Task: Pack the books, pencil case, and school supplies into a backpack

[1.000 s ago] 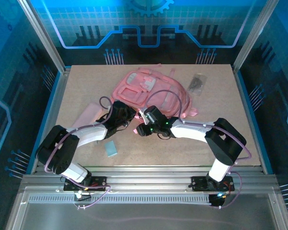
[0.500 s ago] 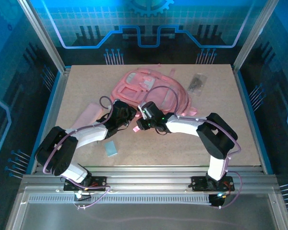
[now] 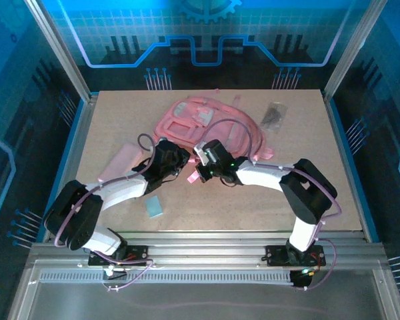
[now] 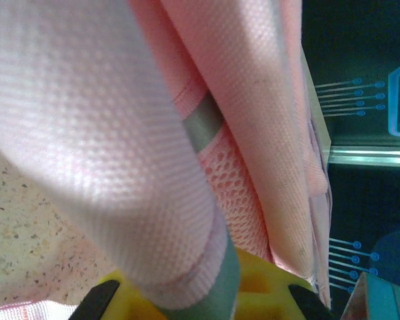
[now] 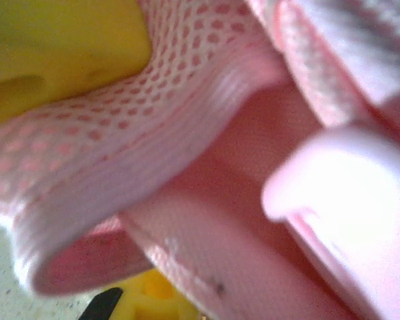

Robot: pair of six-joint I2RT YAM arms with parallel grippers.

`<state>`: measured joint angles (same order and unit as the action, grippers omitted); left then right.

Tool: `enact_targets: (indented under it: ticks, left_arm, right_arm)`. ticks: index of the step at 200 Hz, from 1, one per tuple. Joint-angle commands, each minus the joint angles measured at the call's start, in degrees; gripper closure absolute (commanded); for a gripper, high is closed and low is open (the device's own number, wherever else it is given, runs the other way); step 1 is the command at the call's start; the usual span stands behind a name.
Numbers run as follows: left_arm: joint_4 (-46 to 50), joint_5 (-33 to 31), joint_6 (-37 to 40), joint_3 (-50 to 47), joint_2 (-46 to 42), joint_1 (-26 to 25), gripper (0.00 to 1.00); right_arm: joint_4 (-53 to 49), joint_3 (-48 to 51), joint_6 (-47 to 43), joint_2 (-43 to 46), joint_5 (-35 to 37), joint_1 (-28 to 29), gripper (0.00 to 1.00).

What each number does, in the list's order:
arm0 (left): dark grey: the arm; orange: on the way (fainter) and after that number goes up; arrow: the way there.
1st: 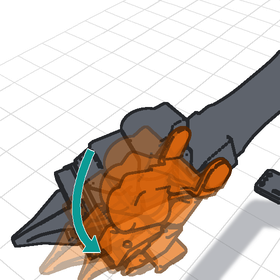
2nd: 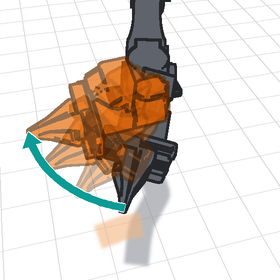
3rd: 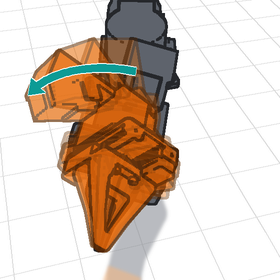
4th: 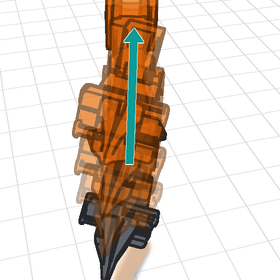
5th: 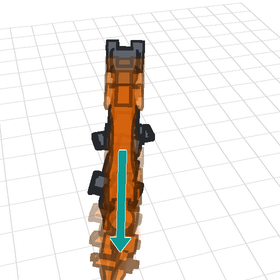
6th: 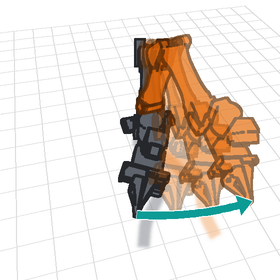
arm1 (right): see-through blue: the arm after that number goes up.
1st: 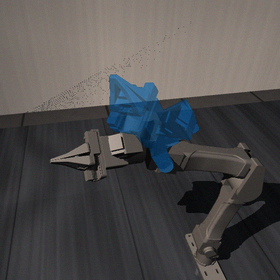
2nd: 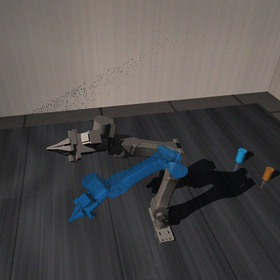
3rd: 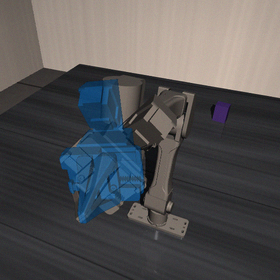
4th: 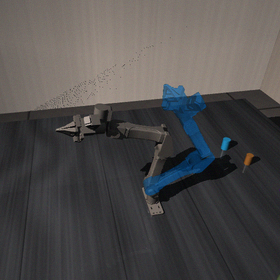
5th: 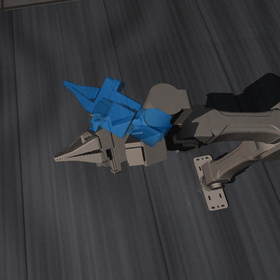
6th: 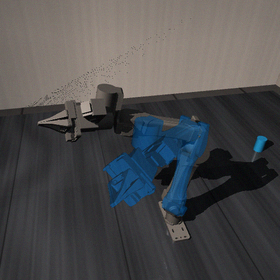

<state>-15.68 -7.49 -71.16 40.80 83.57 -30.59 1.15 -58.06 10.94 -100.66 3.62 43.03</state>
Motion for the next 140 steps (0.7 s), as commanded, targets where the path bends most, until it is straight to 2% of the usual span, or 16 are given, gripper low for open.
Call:
enact_targets:
  ticks: [1,48,84,119,140]
  left_arm:
    - [-0.38,1.34,3.58,-0.11,-3.68,1.43,1.00]
    - [0.45,1.32,5.27,0.23,-3.68,3.74,1.00]
    - [1.69,1.46,6.81,0.85,-3.24,4.47,1.00]
    - [2.78,2.17,10.92,1.96,-0.19,8.16,1.00]
    - [2.69,3.10,12.51,4.20,3.70,10.72,1.00]
  right_arm:
    - [-1.22,3.77,-2.19,4.53,-0.10,-3.90,1.00]
    - [-5.74,11.91,-1.17,12.16,-4.12,-8.49,1.00]
    - [-11.56,14.31,-2.07,17.94,-1.97,-12.33,1.00]
    - [-19.32,16.39,0.95,26.33,-1.93,-17.37,1.00]
    - [-22.21,17.09,3.28,30.98,-6.60,-17.54,1.00]
